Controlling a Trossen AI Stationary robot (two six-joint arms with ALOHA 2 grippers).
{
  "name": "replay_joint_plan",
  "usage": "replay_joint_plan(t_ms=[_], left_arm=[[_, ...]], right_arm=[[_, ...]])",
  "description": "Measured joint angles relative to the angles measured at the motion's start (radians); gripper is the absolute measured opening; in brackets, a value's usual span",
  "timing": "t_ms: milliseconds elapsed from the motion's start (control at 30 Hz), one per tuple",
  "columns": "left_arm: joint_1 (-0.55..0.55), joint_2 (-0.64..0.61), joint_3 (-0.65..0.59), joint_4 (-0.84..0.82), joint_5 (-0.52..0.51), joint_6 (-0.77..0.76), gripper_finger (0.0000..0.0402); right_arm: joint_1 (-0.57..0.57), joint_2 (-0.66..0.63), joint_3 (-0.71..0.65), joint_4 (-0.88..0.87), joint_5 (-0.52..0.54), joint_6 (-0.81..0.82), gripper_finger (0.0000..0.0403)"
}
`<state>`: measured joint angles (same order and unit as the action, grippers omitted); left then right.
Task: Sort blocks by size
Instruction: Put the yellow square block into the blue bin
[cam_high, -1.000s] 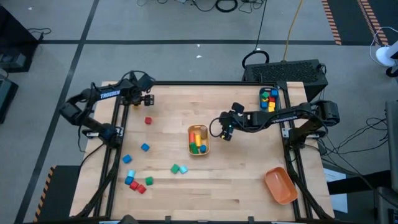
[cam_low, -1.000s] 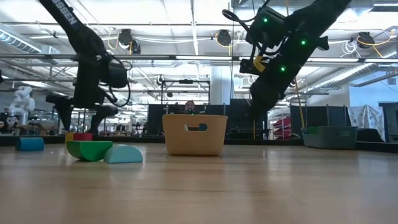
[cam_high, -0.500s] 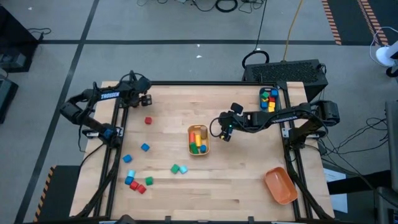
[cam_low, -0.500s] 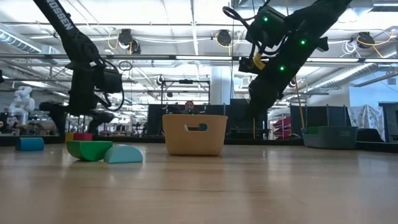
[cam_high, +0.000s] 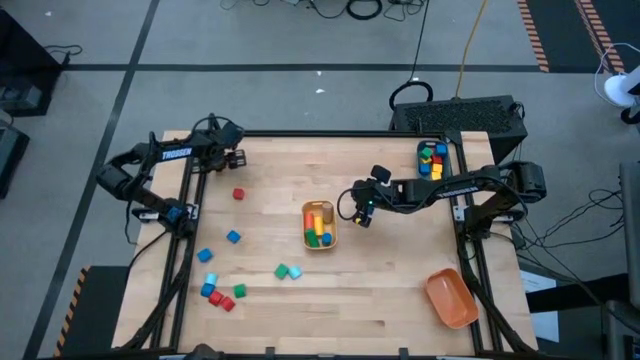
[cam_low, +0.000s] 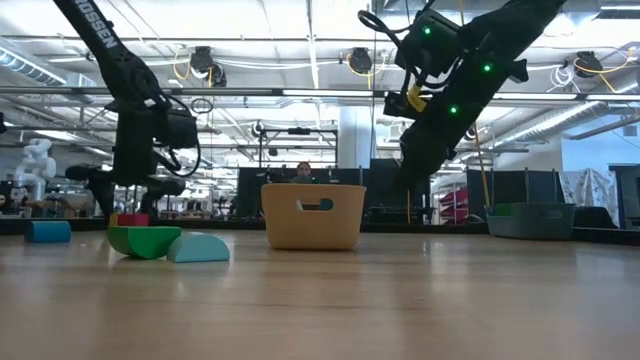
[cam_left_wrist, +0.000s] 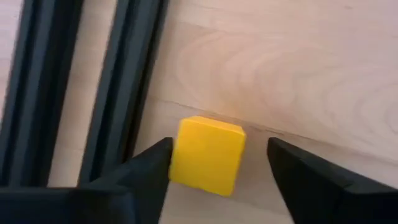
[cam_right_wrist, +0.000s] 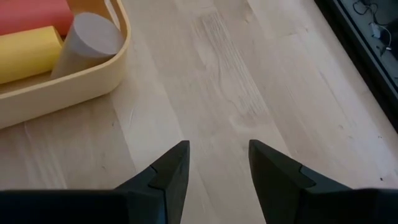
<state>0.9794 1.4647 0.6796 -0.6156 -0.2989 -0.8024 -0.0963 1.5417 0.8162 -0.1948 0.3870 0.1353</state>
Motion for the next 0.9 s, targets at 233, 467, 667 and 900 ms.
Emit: replay_joint_plan(t_ms=[233, 467, 667, 900], left_arm=[[-0.007, -0.002, -0.038, 0.031, -0.060, -0.028, 0.0144], [-0.072, -0.009, -0.045, 0.035, -0.048, -0.003, 0.0137], [-0.180, -0.056, -0.050, 0.027, -0.013, -0.002, 0.0137], [-0.339, -0.136, -0.049, 0.105, -0.017, 0.023, 0.0137]], right_arm=[[0.000, 0.000, 0.000, -0.002, 0.000, 0.006, 0.0150], [0.000, 0.000, 0.001, -0.005, 0.000, 0.009, 0.0150], [0.025, 0.000, 0.001, -0.017, 0.002, -0.005, 0.0150], [0.086, -0.029, 0.001, -0.002, 0.005, -0.070, 0.0150]])
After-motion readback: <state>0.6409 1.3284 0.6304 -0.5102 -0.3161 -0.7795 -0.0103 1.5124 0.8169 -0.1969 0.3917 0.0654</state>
